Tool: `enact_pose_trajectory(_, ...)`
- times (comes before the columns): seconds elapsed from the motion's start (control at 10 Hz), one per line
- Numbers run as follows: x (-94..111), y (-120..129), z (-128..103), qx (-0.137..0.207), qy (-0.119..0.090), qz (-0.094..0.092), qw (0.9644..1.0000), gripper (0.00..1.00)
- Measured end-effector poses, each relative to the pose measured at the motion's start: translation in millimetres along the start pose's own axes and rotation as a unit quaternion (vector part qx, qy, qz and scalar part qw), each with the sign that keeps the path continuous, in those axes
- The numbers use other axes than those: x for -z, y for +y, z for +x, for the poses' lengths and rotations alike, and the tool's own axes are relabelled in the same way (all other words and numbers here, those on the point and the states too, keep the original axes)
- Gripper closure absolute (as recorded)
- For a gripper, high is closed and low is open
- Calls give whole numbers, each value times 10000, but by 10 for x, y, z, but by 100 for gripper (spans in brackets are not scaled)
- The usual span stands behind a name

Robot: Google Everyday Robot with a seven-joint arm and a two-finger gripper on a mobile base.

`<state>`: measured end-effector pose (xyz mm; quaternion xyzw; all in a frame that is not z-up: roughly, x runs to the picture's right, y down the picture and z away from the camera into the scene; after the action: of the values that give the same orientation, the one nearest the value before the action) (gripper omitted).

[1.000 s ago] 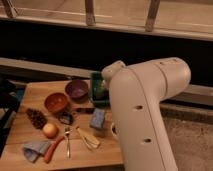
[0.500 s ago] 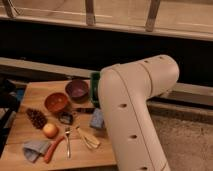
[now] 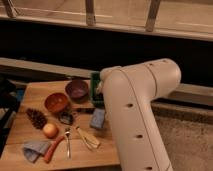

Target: Place eraser in purple bowl

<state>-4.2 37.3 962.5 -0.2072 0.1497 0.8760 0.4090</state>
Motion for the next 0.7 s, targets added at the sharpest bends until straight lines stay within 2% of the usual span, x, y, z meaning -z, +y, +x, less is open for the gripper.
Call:
enact_pose_trajectory(0.1, 6, 1, 4, -5, 25, -30, 10000, 96)
enact_pose_trajectory(0.2, 25, 3, -7, -24, 26, -64, 10000, 100)
enact_pose_trajectory(0.4, 160, 17, -123, -103, -87, -202, 9997, 100)
enact_pose_trajectory(0.7, 532, 123, -370, -173, -405, -507, 9977, 100)
